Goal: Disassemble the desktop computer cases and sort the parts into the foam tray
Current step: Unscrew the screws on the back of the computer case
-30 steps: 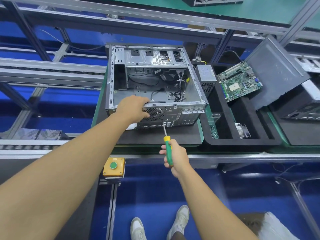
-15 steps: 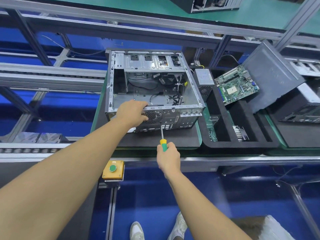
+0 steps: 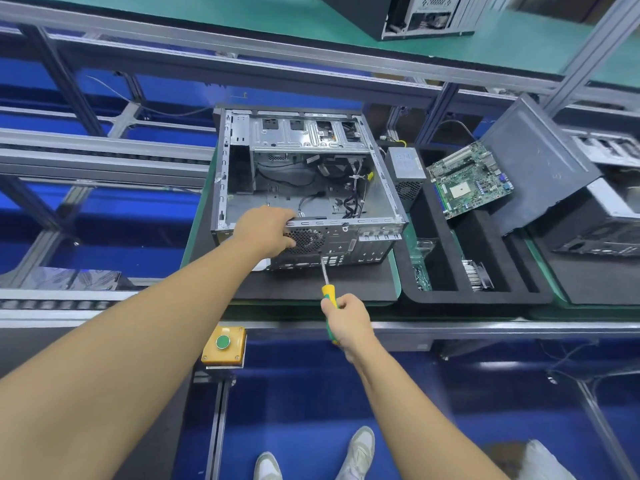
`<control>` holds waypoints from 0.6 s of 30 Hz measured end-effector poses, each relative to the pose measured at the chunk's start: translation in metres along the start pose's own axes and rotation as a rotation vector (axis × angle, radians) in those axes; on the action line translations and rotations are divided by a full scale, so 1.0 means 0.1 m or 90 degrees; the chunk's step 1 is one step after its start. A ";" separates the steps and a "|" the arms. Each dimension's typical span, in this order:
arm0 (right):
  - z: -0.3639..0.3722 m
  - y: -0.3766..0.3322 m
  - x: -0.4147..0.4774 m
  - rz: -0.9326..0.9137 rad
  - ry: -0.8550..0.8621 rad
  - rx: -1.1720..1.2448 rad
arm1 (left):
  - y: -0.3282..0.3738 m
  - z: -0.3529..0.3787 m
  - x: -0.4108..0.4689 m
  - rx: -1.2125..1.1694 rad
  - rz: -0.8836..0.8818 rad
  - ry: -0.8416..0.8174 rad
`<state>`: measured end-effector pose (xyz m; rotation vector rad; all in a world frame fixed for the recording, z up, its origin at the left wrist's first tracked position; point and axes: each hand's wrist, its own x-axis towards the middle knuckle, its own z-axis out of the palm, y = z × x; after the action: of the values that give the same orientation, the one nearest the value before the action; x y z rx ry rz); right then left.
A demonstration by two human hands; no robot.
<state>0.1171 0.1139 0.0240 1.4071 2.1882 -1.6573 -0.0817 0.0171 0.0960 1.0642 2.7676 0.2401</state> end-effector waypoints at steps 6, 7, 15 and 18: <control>0.12 0.05 0.00 -0.025 0.050 -0.026 | 0.12 -0.21 0.19 0.052 0.032 -0.170; 0.11 0.06 0.01 -0.005 0.006 0.044 | 0.17 -0.24 0.23 0.049 0.024 -0.212; -0.22 0.06 0.14 0.210 -0.429 0.461 | 0.26 -0.21 0.53 -0.063 -0.011 -0.362; -0.25 0.15 0.12 0.180 -0.483 0.537 | 0.24 -0.18 0.55 -0.073 -0.023 -0.373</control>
<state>0.1313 0.1415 0.0174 0.8364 0.8729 -2.5310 -0.1105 0.0704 0.1137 0.8794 2.2168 0.0642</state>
